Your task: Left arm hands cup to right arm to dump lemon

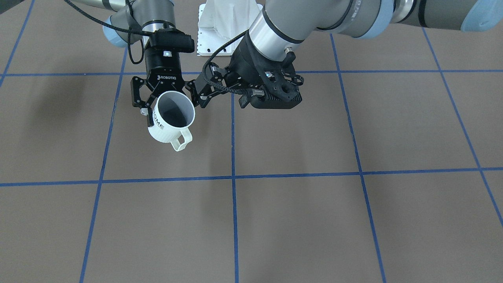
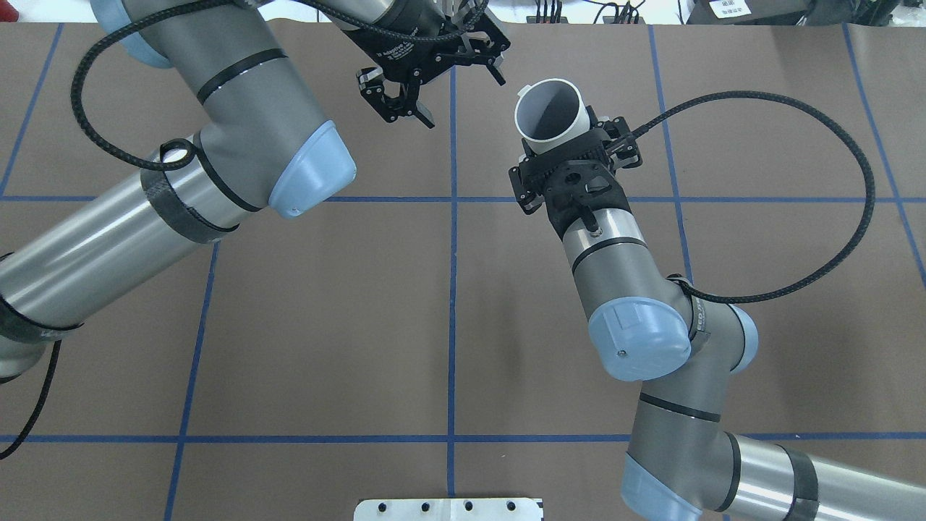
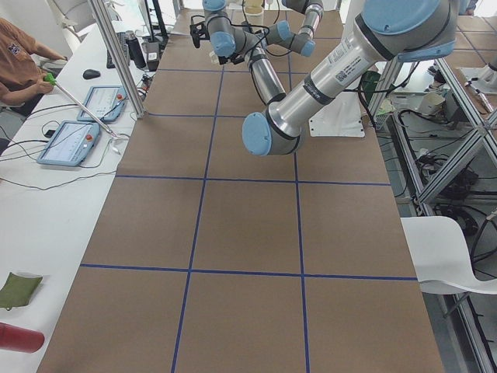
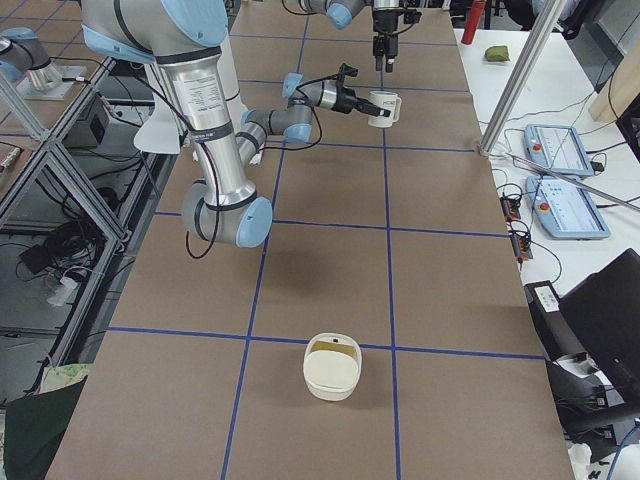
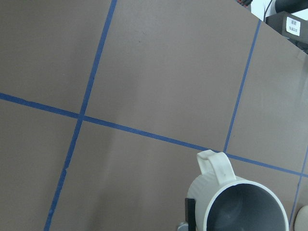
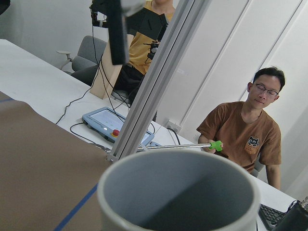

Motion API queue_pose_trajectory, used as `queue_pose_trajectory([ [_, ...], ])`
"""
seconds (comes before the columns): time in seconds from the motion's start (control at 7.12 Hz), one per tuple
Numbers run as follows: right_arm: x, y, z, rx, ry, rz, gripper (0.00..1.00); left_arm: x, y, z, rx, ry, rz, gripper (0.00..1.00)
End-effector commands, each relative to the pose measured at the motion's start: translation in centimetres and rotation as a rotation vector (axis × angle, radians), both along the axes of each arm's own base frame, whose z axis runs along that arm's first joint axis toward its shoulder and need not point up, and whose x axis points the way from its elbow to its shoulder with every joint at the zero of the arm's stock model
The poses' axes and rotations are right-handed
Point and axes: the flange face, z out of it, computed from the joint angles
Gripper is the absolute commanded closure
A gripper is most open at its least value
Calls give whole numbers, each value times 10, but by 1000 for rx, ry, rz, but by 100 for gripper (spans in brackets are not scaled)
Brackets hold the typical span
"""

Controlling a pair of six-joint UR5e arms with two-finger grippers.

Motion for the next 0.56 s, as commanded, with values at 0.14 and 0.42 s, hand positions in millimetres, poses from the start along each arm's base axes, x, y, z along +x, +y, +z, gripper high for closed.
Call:
queue_pose_trajectory([
  [0.14,-1,0,0,0,1,0,71,12,-7,2,18,23,3,0],
  [0.42,-1,0,0,0,1,0,71,29,5,-11,7,34,27,0],
])
